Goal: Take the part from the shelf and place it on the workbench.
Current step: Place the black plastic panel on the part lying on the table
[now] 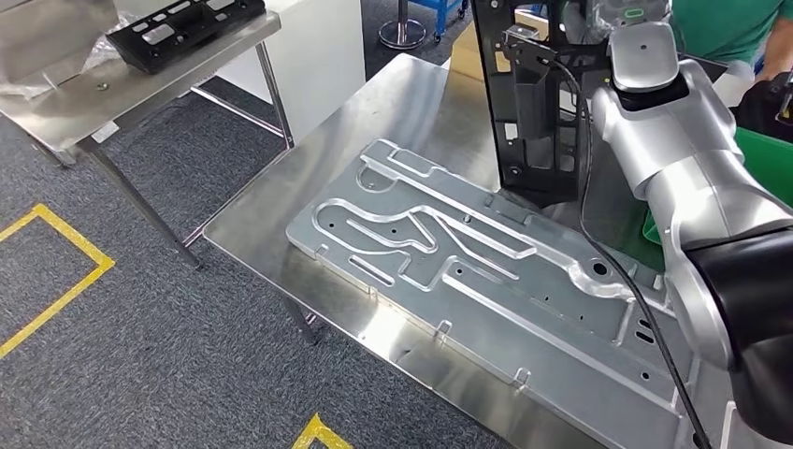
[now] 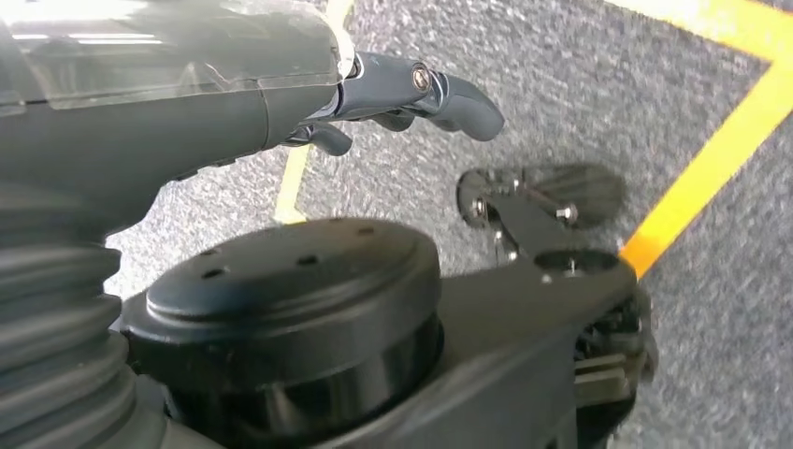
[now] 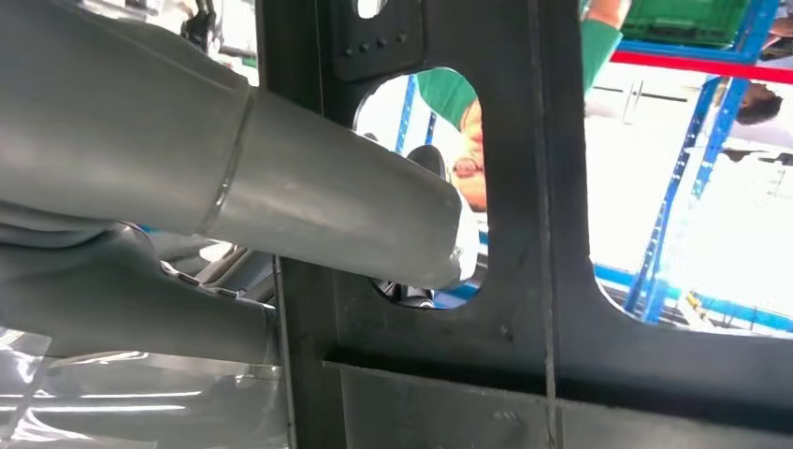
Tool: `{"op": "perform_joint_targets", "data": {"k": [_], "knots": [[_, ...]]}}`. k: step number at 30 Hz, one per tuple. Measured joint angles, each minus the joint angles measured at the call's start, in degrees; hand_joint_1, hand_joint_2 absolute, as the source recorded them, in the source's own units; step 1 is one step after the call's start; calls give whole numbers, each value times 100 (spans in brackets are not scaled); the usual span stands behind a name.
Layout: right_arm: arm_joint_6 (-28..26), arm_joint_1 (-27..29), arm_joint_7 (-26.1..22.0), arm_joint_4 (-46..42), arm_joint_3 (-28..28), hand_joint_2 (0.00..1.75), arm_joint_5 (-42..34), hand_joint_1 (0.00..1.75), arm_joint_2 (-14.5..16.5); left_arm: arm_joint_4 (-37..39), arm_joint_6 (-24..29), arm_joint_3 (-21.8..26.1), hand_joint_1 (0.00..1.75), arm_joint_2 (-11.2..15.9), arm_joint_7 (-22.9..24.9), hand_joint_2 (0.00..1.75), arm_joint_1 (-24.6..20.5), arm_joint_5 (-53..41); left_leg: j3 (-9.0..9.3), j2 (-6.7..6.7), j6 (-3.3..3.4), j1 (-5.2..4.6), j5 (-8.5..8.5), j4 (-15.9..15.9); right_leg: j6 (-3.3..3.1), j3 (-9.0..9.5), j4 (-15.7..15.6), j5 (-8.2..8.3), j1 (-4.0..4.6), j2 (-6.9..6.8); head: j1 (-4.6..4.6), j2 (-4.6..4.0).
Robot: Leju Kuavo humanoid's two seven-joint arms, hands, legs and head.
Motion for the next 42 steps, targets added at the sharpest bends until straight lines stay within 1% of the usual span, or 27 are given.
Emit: {"op": "perform_joint_targets", "data": {"k": [2,3,5,6,7,8,10,12,15,17,18,20,21,22,23,24,26,28,29,32,34,36,37,38,39,40,42], "knots": [[-38,-7,-12,9,-36,0,-25,175,14,0,0,-4,0,-1,-15,175,-6,-7,-54,8,-47,11,-131,160,-79,30,-36,20,-13,-6,-6,0],[-66,-9,-25,15,-54,0,-37,175,23,0,0,-8,0,-2,-26,175,-12,-9,-161,12,-56,12,-279,406,-115,42,-53,29,-21,-14,-12,0],[-134,-7,-79,36,-99,0,-62,175,36,0,2,-22,0,-2,-51,175,-13,-8,-497,17,-54,11,-619,1129,-155,39,-55,32,4,-25,-21,0],[-179,0,-126,48,-123,0,-85,175,44,0,3,-29,0,-2,-63,175,-8,-3,-634,16,-48,10,-705,1414,-167,34,-52,34,22,-27,-20,0],[-235,11,-199,57,-151,0,-118,175,58,0,4,-34,0,-2,-75,175,-4,3,-688,17,-39,8,-695,1529,-173,31,-48,34,39,-25,-20,0],[-300,24,-289,63,-180,0,-154,175,82,0,5,-37,0,-2,-86,175,-2,11,-643,17,-23,5,-590,1440,-177,30,-42,33,51,-20,-19,0],[-444,61,-535,55,-239,0,-228,175,149,0,9,-37,0,0,-115,175,-13,38,-320,17,35,-9,-250,785,-176,29,-28,31,63,-2,-19,0],[-570,116,-762,29,-285,0,-260,175,217,0,16,-37,0,4,-146,175,-36,65,-40,16,88,-38,-77,201,-146,9,-8,32,81,15,-18,0],[-727,260,-963,-30,-317,0,-274,175,303,0,26,-37,0,6,-164,175,-50,80,17,12,147,-56,-47,48,-57,-15,-21,52,80,22,-15,0],[-878,359,-1140,-106,-339,0,-321,175,351,0,46,-37,0,3,-164,175,-56,90,27,17,210,-40,0,-6,-5,-66,93,-56,64,12,-8,0],[-977,412,-1263,-152,-352,0,-368,175,380,0,59,-37,0,2,-164,175,-62,103,29,20,238,-28,22,-31,17,-157,304,-196,55,7,-3,0],[-1197,588,-1556,-279,-371,0,-499,175,444,0,82,-36,0,-5,-172,175,-65,144,21,20,257,-30,34,-38,55,-472,1018,-554,44,-4,9,0],[-1304,724,-1717,-381,-375,0,-583,175,479,0,87,-34,0,-10,-184,175,-62,167,20,19,257,-30,33,-36,68,-627,1346,-664,41,-4,9,0],[-1388,878,-1857,-505,-375,0,-670,175,516,0,90,-31,0,-15,-202,175,-59,184,21,18,255,-30,31,-33,74,-713,1512,-674,41,-5,9,0],[-1449,1035,-1975,-654,-374,0,-766,175,555,0,90,-28,0,-19,-228,175,-60,202,23,16,250,-30,26,-27,70,-693,1456,-574,41,-7,9,0],[-1488,1187,-2054,-828,-367,0,-864,175,586,0,90,-26,0,-25,-257,175,-64,212,26,12,241,-30,18,-21,54,-566,1181,-390,43,-8,8,0],[-1519,1460,-2106,-1218,-314,0,-1069,175,618,0,90,-19,0,-44,-315,175,-73,229,24,-1,211,-40,0,-7,-6,-192,390,-48,70,-11,7,0],[-1526,1739,-2086,-1660,-183,0,-1272,175,620,-1,89,-10,0,-66,-366,175,-73,234,12,-12,161,-45,-8,-7,-67,-1,-33,50,117,-7,5,0],[-1526,1894,-2071,-1886,-98,0,-1358,175,613,-1,89,-5,0,-75,-391,175,-71,235,12,-14,129,-44,-8,-16,-89,11,-58,33,139,-2,4,0],[-1520,2363,-2035,-2589,154,0,-1524,175,562,-2,86,11,0,-86,-461,175,-84,237,4,0,38,-44,-97,54,-176,60,-137,59,98,4,2,0],[-1492,2625,-1979,-2996,311,0,-1593,175,514,-1,87,17,0,-84,-491,175,-100,237,-212,15,5,-42,-394,556,-229,94,-176,71,68,2,-8,0],[-1429,2868,-1910,-3327,459,0,-1664,175,441,0,89,22,0,-80,-502,175,-103,238,-579,17,-19,-41,-726,1329,-252,96,-175,65,69,3,-17,0],[-1399,2986,-1886,-3473,527,0,-1696,175,397,0,89,25,0,-76,-505,175,-101,239,-701,18,-28,-40,-777,1564,-253,97,-172,63,70,4,-16,0],[-1371,3093,-1870,-3603,587,0,-1728,175,353,0,88,27,0,-71,-510,175,-100,239,-723,19,-32,-39,-722,1590,-251,97,-168,59,70,6,-16,0],[-1350,3186,-1859,-3726,647,0,-1763,175,309,0,88,32,0,-64,-518,175,-100,240,-624,20,-28,-37,-559,1368,-244,99,-159,53,69,10,-16,0],[-1335,3262,-1860,-3845,711,0,-1797,175,263,0,89,39,0,-56,-531,175,-102,242,-435,21,-18,-35,-345,974,-229,99,-142,41,67,16,-16,0],[-1317,3371,-1868,-4051,848,0,-1876,175,168,0,90,54,0,-45,-557,175,-112,243,-74,17,19,-45,-80,242,-182,83,-92,10,84,32,-14,0]]}}
